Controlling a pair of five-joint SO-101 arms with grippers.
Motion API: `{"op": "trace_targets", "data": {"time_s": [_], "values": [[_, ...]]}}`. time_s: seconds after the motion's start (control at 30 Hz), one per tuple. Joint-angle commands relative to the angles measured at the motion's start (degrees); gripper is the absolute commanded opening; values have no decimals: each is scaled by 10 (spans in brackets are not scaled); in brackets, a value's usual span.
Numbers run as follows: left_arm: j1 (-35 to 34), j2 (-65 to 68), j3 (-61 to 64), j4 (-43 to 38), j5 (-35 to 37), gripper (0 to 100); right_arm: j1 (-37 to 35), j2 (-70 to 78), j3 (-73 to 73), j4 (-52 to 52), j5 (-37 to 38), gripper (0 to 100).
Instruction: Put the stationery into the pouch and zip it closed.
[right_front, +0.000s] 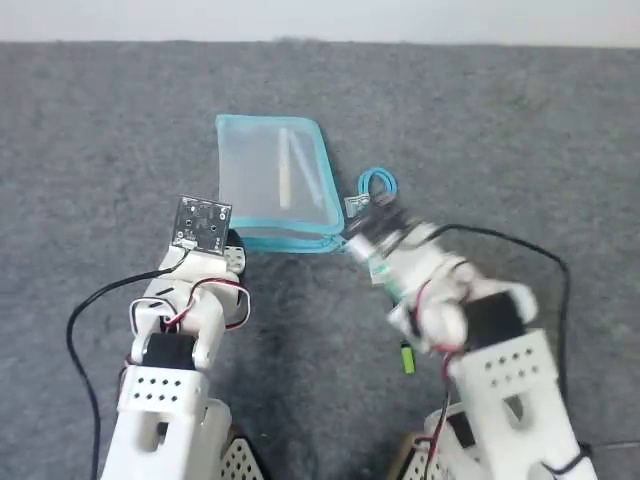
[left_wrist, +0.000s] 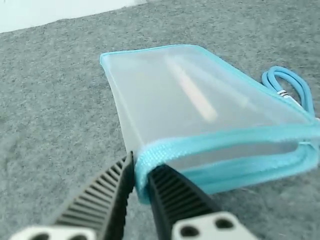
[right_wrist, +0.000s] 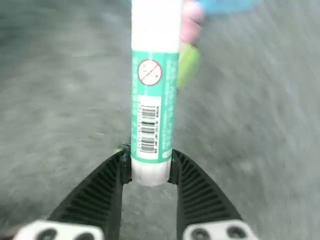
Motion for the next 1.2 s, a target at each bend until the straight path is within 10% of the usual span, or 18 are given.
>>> {"op": "trace_targets", "data": {"time_s": [0.0,1.17], "values": [[0,4,-38,-4,7,10,-97,4,-33,-2,-4,7],[51,0,-27,-5,3,10,-119,711,-720,43,-184,10]]}}
